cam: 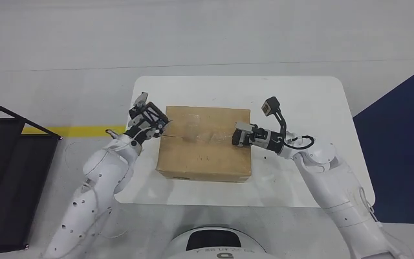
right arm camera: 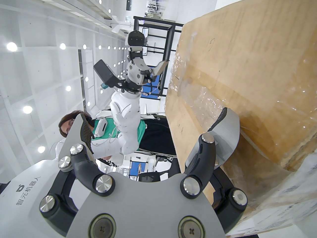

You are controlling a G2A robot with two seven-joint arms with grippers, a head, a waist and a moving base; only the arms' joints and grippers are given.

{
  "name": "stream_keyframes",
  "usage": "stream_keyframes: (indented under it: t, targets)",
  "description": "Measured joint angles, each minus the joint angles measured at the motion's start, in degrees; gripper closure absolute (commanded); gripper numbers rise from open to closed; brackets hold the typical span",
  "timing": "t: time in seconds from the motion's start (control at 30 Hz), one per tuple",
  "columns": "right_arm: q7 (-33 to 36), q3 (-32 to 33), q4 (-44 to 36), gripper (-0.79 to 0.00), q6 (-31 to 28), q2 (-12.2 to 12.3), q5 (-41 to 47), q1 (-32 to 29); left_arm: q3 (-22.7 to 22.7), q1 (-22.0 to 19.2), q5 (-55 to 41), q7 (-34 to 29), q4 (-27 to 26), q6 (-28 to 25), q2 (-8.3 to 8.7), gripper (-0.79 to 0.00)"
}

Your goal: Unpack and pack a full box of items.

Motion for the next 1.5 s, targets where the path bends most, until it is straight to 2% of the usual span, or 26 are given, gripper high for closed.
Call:
stream_keyframes:
  t: [0.13, 0.23, 0.33, 0.4, 0.5, 0.63, 0.77, 0.87, 0.97, 1.07, 1.17, 1.37, 1.5]
  targets:
    - [0.00, 0.00, 0.00, -0.785, 0.00, 0.00, 0.00, 0.00, -4.05, 0.78, -1.77, 0.74, 0.28, 3.75, 0.00, -0.785]
    - [0.00, 0.00, 0.00, -0.785, 0.00, 0.00, 0.00, 0.00, -6.00, 1.33, -7.15, 1.38, 0.62, 3.48, -0.18, -0.785]
    - [0.00, 0.00, 0.00, -0.785, 0.00, 0.00, 0.00, 0.00, -7.04, 2.26, -21.96, 0.85, 1.35, -4.23, -0.61, -0.785]
    - [0.00, 0.00, 0.00, -0.785, 0.00, 0.00, 0.00, 0.00, -8.85, 1.94, -37.15, -2.49, 2.40, -11.38, -0.52, -0.785]
    - [0.00, 0.00, 0.00, -0.785, 0.00, 0.00, 0.00, 0.00, -10.21, 1.75, -55.61, -6.51, 3.90, -16.61, -0.38, -0.785]
    - [0.00, 0.00, 0.00, -0.785, 0.00, 0.00, 0.00, 0.00, -9.66, 1.29, -74.56, -11.38, 5.98, -19.22, -0.29, -0.785]
    - [0.00, 0.00, 0.00, -0.785, 0.00, 0.00, 0.00, 0.00, -8.35, -0.47, -93.47, -19.91, 8.48, -17.24, -0.08, -0.785]
    - [0.00, 0.00, 0.00, -0.785, 0.00, 0.00, 0.00, 0.00, -8.02, -2.27, -102.48, -27.41, 10.14, -14.53, 0.32, -0.785]
    - [0.00, 0.00, 0.00, -0.785, 0.00, 0.00, 0.00, 0.00, -7.46, -4.12, -102.47, -33.66, 10.66, -10.93, 0.78, -0.785]
    - [0.00, 0.00, 0.00, -0.785, 0.00, 0.00, 0.00, 0.00, -7.57, -6.09, -91.97, -36.93, 7.40, -12.49, 1.46, -0.785]
    - [0.00, 0.00, 0.00, -0.785, 0.00, 0.00, 0.00, 0.00, -7.67, -6.08, -83.22, -36.58, 6.76, -12.92, 1.53, -0.785]
    - [0.00, 0.00, 0.00, -0.785, 0.00, 0.00, 0.00, 0.00, -7.71, -6.06, -84.65, -36.54, 6.96, -12.61, 1.54, -0.785]
    - [0.00, 0.00, 0.00, -0.785, 0.00, 0.00, 0.00, 0.00, -7.18, -5.94, -78.26, -35.01, 7.44, -11.93, 1.73, -0.785]
